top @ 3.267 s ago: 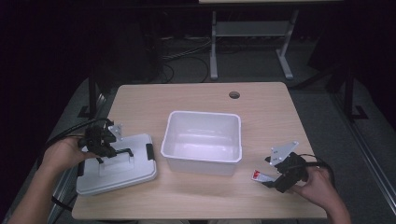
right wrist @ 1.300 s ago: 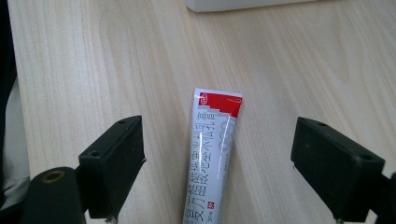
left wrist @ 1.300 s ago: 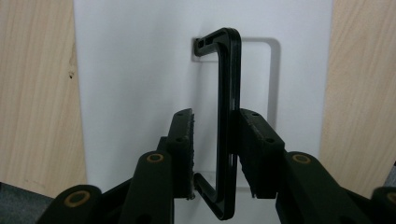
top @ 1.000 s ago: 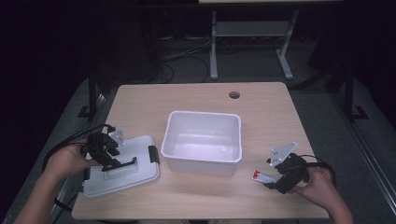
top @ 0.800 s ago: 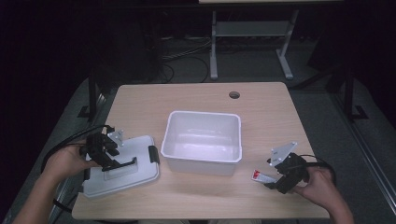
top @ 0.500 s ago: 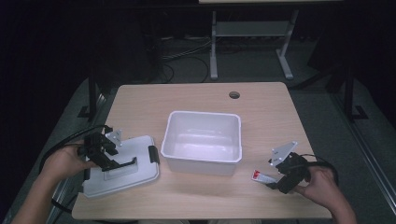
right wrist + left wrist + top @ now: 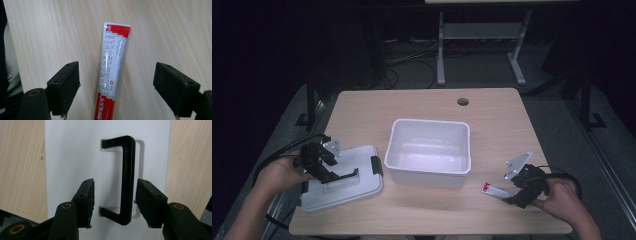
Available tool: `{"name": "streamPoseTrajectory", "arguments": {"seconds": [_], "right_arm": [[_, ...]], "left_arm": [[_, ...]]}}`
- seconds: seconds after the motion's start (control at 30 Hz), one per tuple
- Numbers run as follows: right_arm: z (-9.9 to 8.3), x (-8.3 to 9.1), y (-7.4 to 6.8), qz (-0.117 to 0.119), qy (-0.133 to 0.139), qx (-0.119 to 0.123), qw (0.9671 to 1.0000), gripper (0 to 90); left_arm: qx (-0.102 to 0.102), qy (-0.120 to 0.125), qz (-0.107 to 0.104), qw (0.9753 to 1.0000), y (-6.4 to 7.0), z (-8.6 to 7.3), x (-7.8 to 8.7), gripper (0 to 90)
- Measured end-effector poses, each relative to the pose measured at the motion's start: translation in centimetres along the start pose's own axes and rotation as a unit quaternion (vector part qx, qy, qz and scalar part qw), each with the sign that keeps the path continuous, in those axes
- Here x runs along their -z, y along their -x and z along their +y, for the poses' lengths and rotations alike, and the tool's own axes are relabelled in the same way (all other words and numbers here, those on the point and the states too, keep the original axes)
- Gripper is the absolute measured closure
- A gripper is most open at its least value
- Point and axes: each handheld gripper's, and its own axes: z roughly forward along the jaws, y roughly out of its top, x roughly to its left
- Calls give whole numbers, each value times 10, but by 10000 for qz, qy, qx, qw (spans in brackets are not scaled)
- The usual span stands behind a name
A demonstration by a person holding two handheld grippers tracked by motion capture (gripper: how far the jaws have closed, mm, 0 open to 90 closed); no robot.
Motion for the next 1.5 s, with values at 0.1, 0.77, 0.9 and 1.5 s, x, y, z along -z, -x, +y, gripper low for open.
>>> {"name": "streamPoseTrajectory", "arguments": {"seconds": [0.1, 0.77, 0.9, 1.5], "right_arm": [[-1, 0, 0, 9, -29, 6, 10000, 222], [-1, -12, -1, 250, -469, 333, 9980, 461], [-1, -14, 0, 266, -531, 390, 9975, 500], [1, -18, 0, 337, -693, 461, 9960, 605]], "left_arm": [[12, 4, 1, 10000, 0, -1, 0, 485], [107, 30, 67, 9999, 0, -6, -2, 431], [87, 26, 82, 9999, 0, -7, -1, 429], [89, 44, 116, 9999, -1, -6, 0, 414]]}}
